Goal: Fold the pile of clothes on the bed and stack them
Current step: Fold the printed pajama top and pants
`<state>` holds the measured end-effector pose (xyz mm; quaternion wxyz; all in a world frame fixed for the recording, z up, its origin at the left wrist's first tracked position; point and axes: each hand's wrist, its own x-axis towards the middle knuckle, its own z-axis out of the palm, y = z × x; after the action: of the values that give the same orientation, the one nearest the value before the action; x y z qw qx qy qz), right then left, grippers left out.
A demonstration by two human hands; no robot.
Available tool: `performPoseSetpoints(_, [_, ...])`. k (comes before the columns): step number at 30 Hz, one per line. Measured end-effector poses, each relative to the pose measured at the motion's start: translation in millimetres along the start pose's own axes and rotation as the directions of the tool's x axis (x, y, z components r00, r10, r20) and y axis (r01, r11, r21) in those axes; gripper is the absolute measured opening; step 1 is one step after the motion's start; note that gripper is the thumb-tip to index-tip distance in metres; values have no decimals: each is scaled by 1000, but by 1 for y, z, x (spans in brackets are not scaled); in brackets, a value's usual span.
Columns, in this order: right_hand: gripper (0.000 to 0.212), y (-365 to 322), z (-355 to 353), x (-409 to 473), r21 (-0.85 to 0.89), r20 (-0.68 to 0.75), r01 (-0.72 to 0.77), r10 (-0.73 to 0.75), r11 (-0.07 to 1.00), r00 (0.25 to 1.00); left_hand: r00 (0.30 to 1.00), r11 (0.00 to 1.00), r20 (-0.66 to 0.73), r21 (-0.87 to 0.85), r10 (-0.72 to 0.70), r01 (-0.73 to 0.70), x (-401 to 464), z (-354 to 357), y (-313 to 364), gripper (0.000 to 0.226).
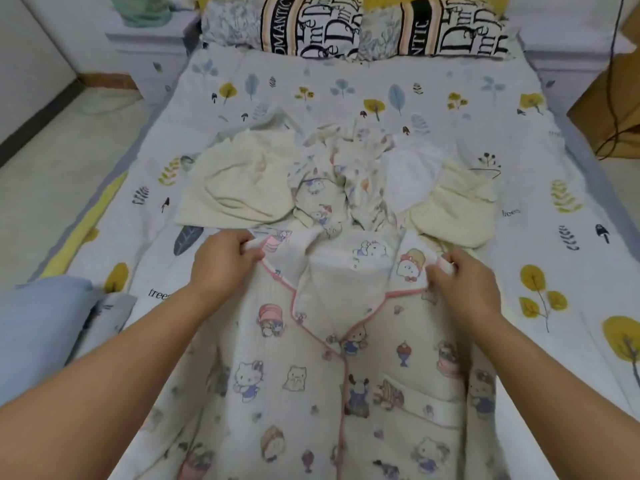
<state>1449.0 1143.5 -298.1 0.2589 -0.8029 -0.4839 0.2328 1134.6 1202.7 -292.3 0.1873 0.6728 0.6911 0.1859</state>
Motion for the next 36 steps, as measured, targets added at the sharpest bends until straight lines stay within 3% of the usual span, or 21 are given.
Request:
performPoseSetpoints(2, [7, 8, 16, 19, 12, -12, 12, -12, 1000, 1000, 999, 1000, -50, 20, -21, 22, 15, 21, -6, 12])
performPoseSetpoints(3, [11, 14, 26, 28, -18, 6, 0, 0, 1000, 1000, 998, 998, -47, 43, -50, 53, 21, 33, -11, 18])
performPoseSetpoints(7, [65, 55, 66, 33, -340, 115, -216, 268, 915, 956, 953, 929, 109, 277, -284, 245, 16, 88, -46, 63])
performPoseSetpoints(9, [76, 77, 81, 19, -416, 120, -306, 386, 856, 915, 903, 844, 150, 442, -402, 303, 2, 108, -67, 76])
performPoseSetpoints(11, [74, 96, 93, 3, -448, 139, -338, 438, 828, 888, 874, 816, 191, 487, -446, 310, -12, 120, -87, 75])
performPoseSetpoints(15, [33, 122, 101, -9, -466, 239, -196, 336, 863, 911, 894, 907, 304, 365, -329, 210, -20, 130, -110, 40])
performPoseSetpoints(18, [21, 128, 91, 9, -483, 164, -65, 163, 873, 973, 975, 931, 153, 351, -159, 97, -7, 125, -106, 10])
performPoseSetpoints(21, [19, 125, 81, 31, -515, 26, -44, 67, 856, 997, 995, 924, 24, 375, -95, 79, 6, 120, -93, 18])
performPoseSetpoints(25, [67, 111, 80, 23, -469, -54, -154, 145, 870, 988, 1000, 920, -25, 393, 4, 6, -13, 127, -74, 58])
performPoseSetpoints(27, [77, 108, 89, -10, -469, -22, 14, -27, 883, 999, 984, 914, -13, 374, 178, -160, -44, 137, -68, 59])
performPoseSetpoints(29, [72, 115, 103, -54, -487, 136, 282, -247, 827, 959, 949, 864, 177, 396, 261, -311, -82, 147, -71, 59])
performPoseSetpoints(31, [61, 133, 107, -90, -526, 408, 496, -306, 691, 860, 867, 801, 475, 454, 153, -390, -113, 149, -83, 72])
performPoseSetpoints(33, [82, 157, 97, -106, -612, 581, 512, -97, 603, 808, 780, 770, 624, 484, 29, -416, -132, 149, -108, 88])
performPoseSetpoints(35, [92, 174, 82, -109, -693, 539, 431, 19, 578, 842, 760, 798, 649, 474, -30, -373, -139, 141, -119, 96])
performPoseSetpoints(36, [90, 174, 75, -112, -691, 505, 383, 30, 613, 863, 784, 833, 621, 446, -24, -328, -140, 136, -115, 101])
